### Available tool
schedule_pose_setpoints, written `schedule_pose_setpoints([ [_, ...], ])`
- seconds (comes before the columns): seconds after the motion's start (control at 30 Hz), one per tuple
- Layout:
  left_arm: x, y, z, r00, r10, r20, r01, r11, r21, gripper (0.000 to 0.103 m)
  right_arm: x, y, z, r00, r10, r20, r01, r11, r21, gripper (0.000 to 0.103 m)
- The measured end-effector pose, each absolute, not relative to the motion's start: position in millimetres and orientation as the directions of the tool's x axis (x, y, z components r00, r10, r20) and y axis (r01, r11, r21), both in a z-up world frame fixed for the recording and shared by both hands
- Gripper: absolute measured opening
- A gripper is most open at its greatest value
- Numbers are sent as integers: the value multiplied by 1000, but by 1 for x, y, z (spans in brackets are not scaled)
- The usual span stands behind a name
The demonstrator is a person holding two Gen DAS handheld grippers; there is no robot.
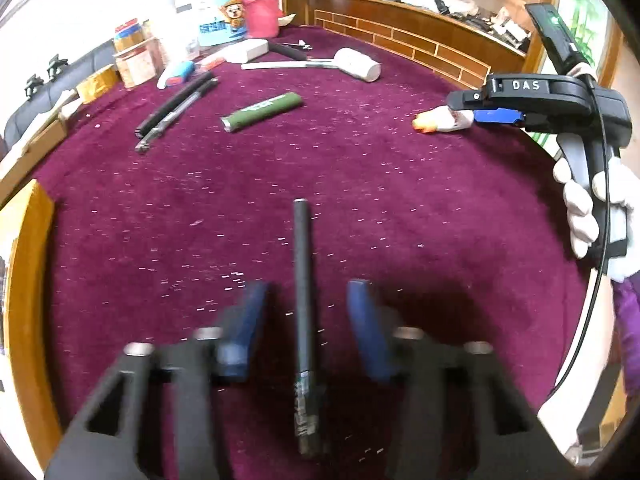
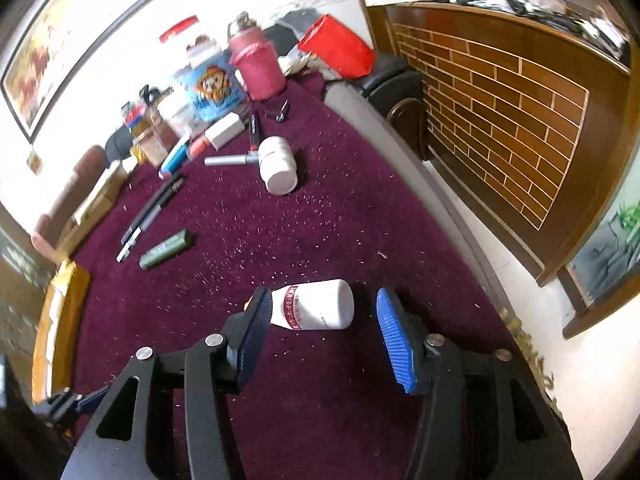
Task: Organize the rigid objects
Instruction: 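Grasp a black pen with the left gripper while the right gripper grasps the orange-capped white bottle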
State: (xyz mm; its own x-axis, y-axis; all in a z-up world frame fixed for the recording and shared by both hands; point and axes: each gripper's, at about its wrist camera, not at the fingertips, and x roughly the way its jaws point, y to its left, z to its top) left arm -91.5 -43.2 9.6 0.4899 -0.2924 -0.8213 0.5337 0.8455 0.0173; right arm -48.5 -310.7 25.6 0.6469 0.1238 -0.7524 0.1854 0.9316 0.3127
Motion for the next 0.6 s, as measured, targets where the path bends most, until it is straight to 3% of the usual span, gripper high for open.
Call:
schedule_pose_setpoints([
  [0.33, -94, -8, 11, 470, -319, -823, 496, 867, -53, 18, -46, -257, 14, 546, 282, -789, -46, 950, 307, 51],
  [0.43, -90, -16, 11, 477, -314, -821, 487, 872, -51, 22, -52, -246, 15, 503, 364, -784, -98, 925, 367, 51],
  [0.53, -93, -29, 8, 519, -294, -803, 509, 861, 14, 28, -57, -250, 23, 534, 344, -772, -73, 929, 364, 51],
  [0.57, -95, -31, 8, 528, -291, -798, 518, 854, 32, 25, -59, -251, 25, 550, 318, -772, -58, 937, 345, 51],
  [0.6, -95, -30, 8, 518, -308, -798, 530, 848, 16, 12, -59, -253, 27, 560, 292, -775, -42, 944, 326, 51],
])
